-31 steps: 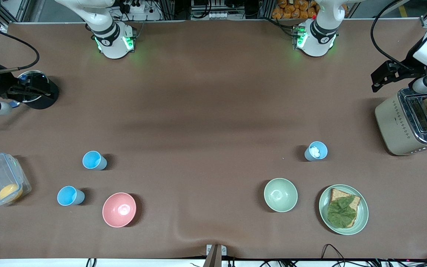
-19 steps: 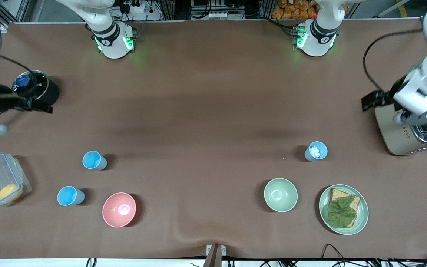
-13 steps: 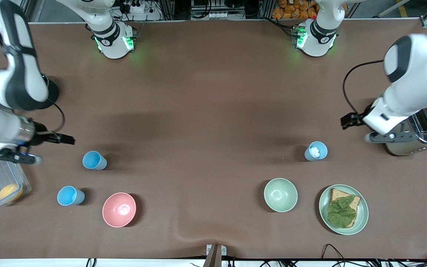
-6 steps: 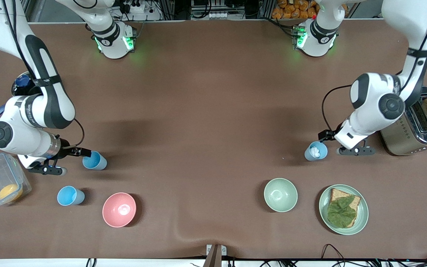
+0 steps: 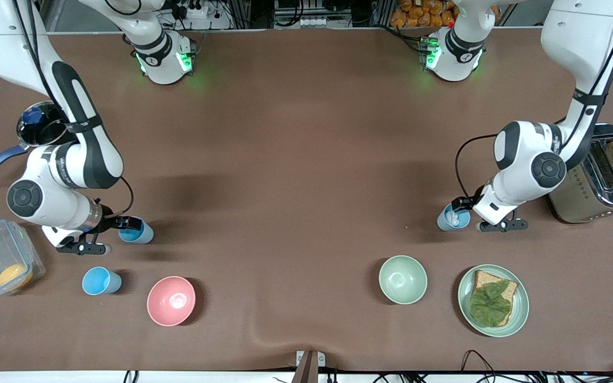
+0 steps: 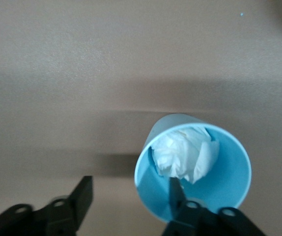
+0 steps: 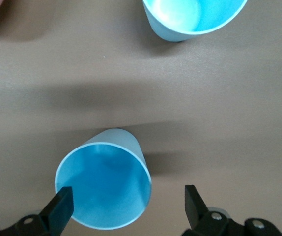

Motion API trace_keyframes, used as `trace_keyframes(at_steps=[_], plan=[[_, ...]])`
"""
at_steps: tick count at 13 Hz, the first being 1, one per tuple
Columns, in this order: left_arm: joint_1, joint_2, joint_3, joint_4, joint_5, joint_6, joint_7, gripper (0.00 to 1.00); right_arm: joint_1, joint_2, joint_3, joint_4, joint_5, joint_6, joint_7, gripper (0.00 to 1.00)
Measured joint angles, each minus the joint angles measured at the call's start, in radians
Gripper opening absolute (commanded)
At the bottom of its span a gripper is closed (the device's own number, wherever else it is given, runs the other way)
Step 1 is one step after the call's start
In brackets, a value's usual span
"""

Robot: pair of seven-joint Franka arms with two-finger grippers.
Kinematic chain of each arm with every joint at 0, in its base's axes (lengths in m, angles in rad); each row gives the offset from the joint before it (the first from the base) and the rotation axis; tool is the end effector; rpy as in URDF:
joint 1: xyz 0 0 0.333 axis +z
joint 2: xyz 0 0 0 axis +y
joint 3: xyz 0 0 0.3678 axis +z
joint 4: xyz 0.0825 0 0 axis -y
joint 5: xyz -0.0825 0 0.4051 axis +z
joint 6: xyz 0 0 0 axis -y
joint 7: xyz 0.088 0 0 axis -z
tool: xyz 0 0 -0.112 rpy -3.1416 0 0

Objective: Stack blue cups with both arms
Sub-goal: 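Carry the blue cup with the left gripper toward the table middle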

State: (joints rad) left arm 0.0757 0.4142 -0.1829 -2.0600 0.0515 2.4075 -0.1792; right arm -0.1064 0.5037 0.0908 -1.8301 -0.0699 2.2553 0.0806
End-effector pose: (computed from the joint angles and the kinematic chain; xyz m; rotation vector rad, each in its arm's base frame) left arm 0.6168 -0.0621 0.2558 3.1076 0.0710 -0.0993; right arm 0.6784 -0.0180 0.2776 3.1273 -0.0930 -0.1180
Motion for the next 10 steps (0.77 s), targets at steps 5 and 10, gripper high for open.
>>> trace_keyframes(at_steps=[5, 10], plan=[[-0.014, 0.012, -0.008, 0.022, -0.002, -0.001, -0.001, 0.0, -0.001, 0.005, -0.02, 0.001, -0.069, 0.0, 0.0, 1.0], [-0.014, 0.006, -0.135, 0.036, -0.022, -0.06, -0.24, 0.0, 0.016, 0.048, -0.017, 0.0, -0.069, 0.039, 0.016, 0.29]])
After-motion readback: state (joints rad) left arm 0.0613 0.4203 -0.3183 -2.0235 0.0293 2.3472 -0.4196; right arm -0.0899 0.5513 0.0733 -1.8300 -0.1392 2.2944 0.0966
